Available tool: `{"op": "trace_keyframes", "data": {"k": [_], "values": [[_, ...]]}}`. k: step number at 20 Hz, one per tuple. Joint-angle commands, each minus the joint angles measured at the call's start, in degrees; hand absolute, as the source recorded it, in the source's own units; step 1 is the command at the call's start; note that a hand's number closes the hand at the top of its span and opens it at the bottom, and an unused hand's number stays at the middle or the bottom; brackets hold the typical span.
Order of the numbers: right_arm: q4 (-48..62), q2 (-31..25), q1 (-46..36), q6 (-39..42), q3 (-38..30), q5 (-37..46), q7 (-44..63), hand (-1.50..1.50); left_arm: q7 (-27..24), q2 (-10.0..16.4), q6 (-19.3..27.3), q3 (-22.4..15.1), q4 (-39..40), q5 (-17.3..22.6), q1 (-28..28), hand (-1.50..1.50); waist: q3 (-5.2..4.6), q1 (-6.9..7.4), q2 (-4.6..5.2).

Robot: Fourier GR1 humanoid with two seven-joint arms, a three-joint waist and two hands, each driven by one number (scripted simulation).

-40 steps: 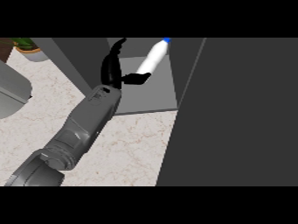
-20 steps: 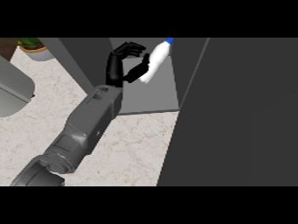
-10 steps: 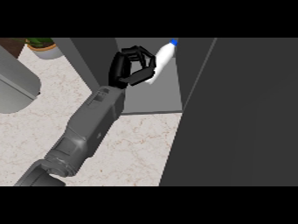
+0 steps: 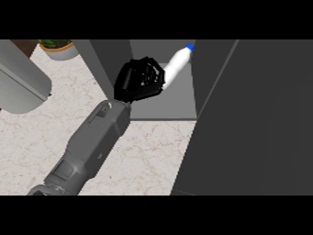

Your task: Pick up the bottled water, place it into the cabinet and close the cabinet

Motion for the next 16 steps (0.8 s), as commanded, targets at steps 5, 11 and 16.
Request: {"op": "trace_keyframes", "data": {"k": [5, 11, 16], "values": [[-3.0, -1.43, -1.37, -0.12, -1.02, 1.93, 2.71, -1.5, 2.83, 1.69, -0.72, -2.9, -16.96, 3.19, 16.42, 1.5, 0.05, 3.27, -0.81], [-3.89, -5.3, -1.51, 3.32, 1.45, 0.45, 3.16, 1.5, 6.3, 4.66, -2.98, -6.92, -31.35, 4.4, 29.65, 1.5, 0.06, 3.81, -0.87], [-6.97, -4.89, -6.45, 8.15, 6.6, -1.98, 8.28, 1.5, 8.67, 8.73, -2.35, -7.28, -44.08, 5.61, 38.84, 1.5, 0.01, 3.67, -0.58]]}}
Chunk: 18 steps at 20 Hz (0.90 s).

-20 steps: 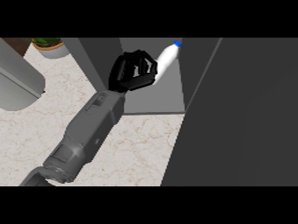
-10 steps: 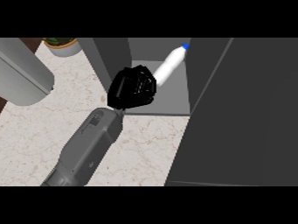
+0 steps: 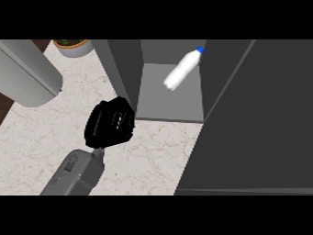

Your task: Pick up the bottled water, place it into the cabinet and close the cabinet

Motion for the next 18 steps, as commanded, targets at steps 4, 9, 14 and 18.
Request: {"op": "trace_keyframes", "data": {"k": [4, 9, 14, 18], "values": [[-5.46, 3.06, -6.36, 3.87, 4.7, -1.75, 7.6, 1.5, 0.77, 6.55, -0.21, -1.61, -18.68, 0.71, 18.37, 1.5, -0.11, 0.88, 0.27], [-5.94, 6.28, -10.14, 3.19, 7.57, 1.9, 12.88, 1.5, 1.74, 12.27, -0.36, 0.91, -29.68, 2.24, 28.15, 1.5, -0.2, -0.54, 0.16], [1.67, 15.07, -19.45, 2.34, 5.2, 2.64, 17.67, 1.5, 2.67, 14.76, -1.57, 2.88, -39.67, 5.34, 36.67, 1.5, -0.15, -0.97, 0.73], [5.84, 22.04, -26.59, 1.11, 4.54, 6.55, 24.4, 1.5, 0.2, 20.5, -8.86, 8.87, -42.2, 9.73, 44.93, 1.5, -0.21, -1.2, 0.67]]}}
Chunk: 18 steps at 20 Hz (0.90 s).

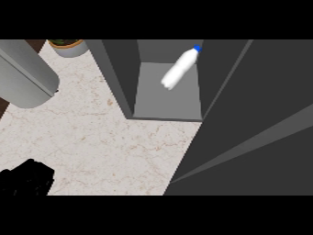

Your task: Pick up the bottled water, place it into the cabinet and close the cabinet

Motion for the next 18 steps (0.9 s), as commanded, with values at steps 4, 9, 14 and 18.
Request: {"op": "trace_keyframes", "data": {"k": [4, 9, 14, 18], "values": [[9.0, 15.7, -16.26, 0.68, -8.6, -0.26, 10.85, 1.5, 0.15, 4.97, -5.73, 8.5, -5.85, 7.68, 9.21, 1.5, 0.05, -0.55, 0.53], [18.46, 17.35, -21.11, 2.58, -17.5, -6.25, 7.99, 1.5, -1.09, 6.3, -10.56, 13.15, -6.55, 9.95, 15.4, 1.5, 0.14, -0.7, 0.68], [32.72, 17.94, -30.1, 4.17, -24.81, -11.06, 1.17, 1.5, -0.96, 7.02, -14.67, 16.64, -6.22, 11.57, 17.46, 1.5, 0.13, -0.23, 0.76], [41.05, 17.98, -31.58, 9.15, -28.29, -13.46, -4.36, 1.5, 1.96, 5.18, -13.58, 16.03, -7.27, 11.51, 15.77, 1.5, 0.17, -1.1, 0.72]]}}
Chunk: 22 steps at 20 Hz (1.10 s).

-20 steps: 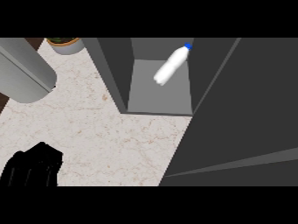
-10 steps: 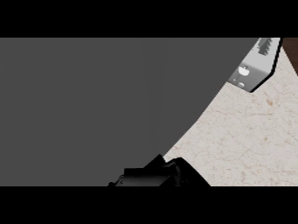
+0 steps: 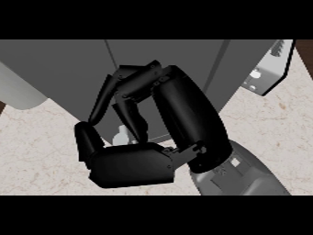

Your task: Pick up the bottled water, place it into the cabinet and close the cabinet

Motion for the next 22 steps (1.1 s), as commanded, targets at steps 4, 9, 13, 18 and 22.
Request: {"op": "trace_keyframes", "data": {"k": [4, 9, 13, 18, 22], "values": [[19.22, -0.57, -7.9, 8.83, -11.41, -5.53, -7.6, 1.5, 0.63, -0.32, -3.93, 3.24, 0.67, 1.34, 1.8, 1.5, 0.03, 0.14, 0.22], [31.81, 0.3, -11.07, 9.2, -11.81, -5.74, -14.27, 1.5, 2.5, -0.68, -3.97, 4.06, 2.31, 1.72, -0.83, 1.5, 0.0, 0.27, 0.37], [33.44, 0.14, -10.01, 10.14, -13.1, -4.09, -15.35, 1.5, 3.15, -1.22, -3.17, 4.74, 1.05, 1.66, -1.77, 1.5, 0.02, -0.08, 0.29], [37.89, -0.67, -11.33, 8.23, -13.96, -3.88, -17.22, 1.5, 3.4, 0.41, -6.72, 5.96, 4.11, 3.15, -1.12, 1.5, -0.07, 1.15, 0.67], [40.26, -2.13, -9.68, 9.53, -13.45, -3.97, -20.02, 1.5, 5.37, 0.94, -3.95, 5.51, 1.8, 4.34, -4.46, 1.5, -0.02, 0.81, 1.21]]}}
